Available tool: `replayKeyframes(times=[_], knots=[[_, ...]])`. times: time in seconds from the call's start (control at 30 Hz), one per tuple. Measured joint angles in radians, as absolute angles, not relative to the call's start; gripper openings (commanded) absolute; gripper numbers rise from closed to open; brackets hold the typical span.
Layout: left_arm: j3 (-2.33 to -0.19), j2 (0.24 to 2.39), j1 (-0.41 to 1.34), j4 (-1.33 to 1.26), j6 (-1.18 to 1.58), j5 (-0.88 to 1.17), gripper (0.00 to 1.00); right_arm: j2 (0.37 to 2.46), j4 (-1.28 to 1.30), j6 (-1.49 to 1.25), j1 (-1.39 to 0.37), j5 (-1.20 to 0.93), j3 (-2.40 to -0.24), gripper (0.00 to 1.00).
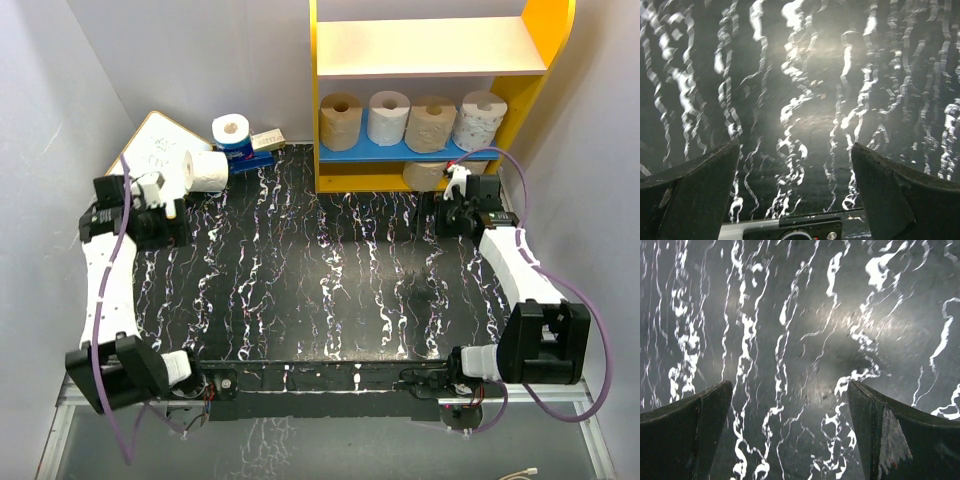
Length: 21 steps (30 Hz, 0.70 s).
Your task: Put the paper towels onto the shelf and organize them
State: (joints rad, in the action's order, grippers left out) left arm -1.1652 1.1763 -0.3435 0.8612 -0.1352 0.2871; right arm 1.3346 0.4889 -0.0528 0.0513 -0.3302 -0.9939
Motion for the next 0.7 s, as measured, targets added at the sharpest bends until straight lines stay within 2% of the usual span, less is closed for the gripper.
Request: replayKeyframes(times=[0.1,0.27,0.5,0.7], knots=[[-1.264,1.281,-0.252,0.857,-0.138,0.302,0.95,1.279,0.535,0.033,0.051,-0.382,-0.947,0.98],[-1.377,1.449,-0.248,0.723,-0.064,0.386,0.96,1.173,0.575,0.108,0.052,-0.378,-0.902,0.98],[-1.448,1.717,-0.218,0.490,0.000,0.406,0.89,0.979,0.607,0.197,0.090,-0.350,-0.848,0.98],[-1.531,1.929,-0.206,0.349,-0.015,0.387,0.86,1.001,0.613,0.248,0.218,-0.369,-0.847,0.98]])
